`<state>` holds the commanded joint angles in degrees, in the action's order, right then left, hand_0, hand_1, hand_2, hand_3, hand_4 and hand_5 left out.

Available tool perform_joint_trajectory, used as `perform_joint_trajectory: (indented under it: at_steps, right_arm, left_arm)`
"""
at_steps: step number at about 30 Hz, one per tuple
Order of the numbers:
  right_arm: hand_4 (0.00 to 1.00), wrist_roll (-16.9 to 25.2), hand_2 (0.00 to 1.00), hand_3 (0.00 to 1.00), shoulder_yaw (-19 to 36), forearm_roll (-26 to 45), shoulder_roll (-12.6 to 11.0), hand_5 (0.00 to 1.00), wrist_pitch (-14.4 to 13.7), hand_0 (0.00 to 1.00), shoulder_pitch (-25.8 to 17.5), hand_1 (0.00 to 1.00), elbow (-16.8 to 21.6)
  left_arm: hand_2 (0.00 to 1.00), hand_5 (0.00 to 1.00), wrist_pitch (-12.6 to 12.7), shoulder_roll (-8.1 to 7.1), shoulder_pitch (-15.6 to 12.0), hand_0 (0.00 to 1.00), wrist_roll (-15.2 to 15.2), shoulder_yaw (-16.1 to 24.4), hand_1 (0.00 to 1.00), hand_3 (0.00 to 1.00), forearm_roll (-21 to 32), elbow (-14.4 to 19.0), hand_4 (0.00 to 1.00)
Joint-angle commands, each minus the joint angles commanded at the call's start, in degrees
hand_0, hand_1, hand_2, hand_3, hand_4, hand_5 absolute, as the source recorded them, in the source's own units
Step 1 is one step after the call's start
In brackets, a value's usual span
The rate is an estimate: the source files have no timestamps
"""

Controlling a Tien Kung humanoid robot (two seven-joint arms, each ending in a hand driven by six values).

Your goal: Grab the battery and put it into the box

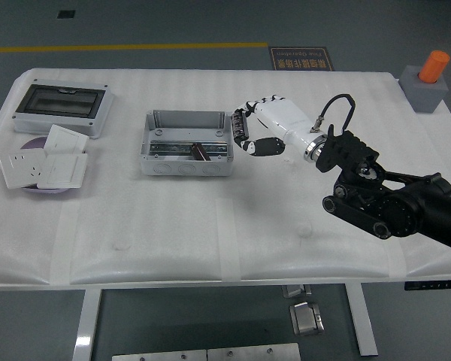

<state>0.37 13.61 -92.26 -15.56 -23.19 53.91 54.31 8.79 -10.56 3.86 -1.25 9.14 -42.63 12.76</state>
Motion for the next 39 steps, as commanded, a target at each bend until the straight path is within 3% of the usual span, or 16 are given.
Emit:
perform_joint_trajectory:
  at_steps: [7,16,17,22,23,33,39]
  right_arm:
    - [0.173,-0.05,0.681,0.660,1.10,1.89,5.10,0.439,0.35,0.853,0.33,0.738,-3.48]
    - [0.174,-1.97,0.680,0.661,1.92,1.58,8.40,0.440,4.36,0.855,-0.16,0.739,-7.48]
    - [0.311,-2.11,0.695,0.679,1.86,1.47,8.57,0.453,4.60,0.853,-0.18,0.741,-7.78]
    - [0.311,-2.68,0.695,0.679,1.71,0.96,9.17,0.453,5.47,0.853,-0.20,0.741,-9.03]
    - [0.908,-2.70,0.841,0.893,1.68,0.96,9.26,0.631,5.56,0.980,-0.21,0.875,-9.18]
    - [0.964,-2.73,0.867,0.928,1.78,1.21,9.74,0.672,5.67,0.998,-0.08,0.899,-9.98]
    - [0.987,-2.77,0.871,0.934,2.41,1.54,8.51,0.687,5.26,0.998,-0.46,0.904,-8.84]
  left_arm:
    - [0.499,0.525,-0.22,-0.17,-0.12,0.590,0.27,0.61,0.613,0.614,-0.55,-0.11,0.432]
    - [0.501,0.525,-0.62,-0.39,-0.28,0.590,0.69,1.18,0.613,0.614,-1.21,-0.16,0.433]
    - [0.502,0.525,-0.67,-0.38,-0.30,0.590,0.74,1.21,0.613,0.615,-1.25,-0.15,0.435]
    - [0.502,0.525,-0.87,-0.40,-0.31,0.590,0.93,1.40,0.613,0.615,-1.57,-0.14,0.435]
    - [0.493,0.526,-0.88,-0.43,-0.30,0.590,0.92,1.39,0.613,0.615,-1.59,-0.13,0.438]
    - [0.491,0.527,-1.03,-0.56,-0.15,0.590,1.02,1.49,0.613,0.615,-1.90,-0.09,0.439]
    - [0.488,0.527,-1.00,-0.52,-0.16,0.590,0.97,1.40,0.613,0.615,-1.65,-0.13,0.438]
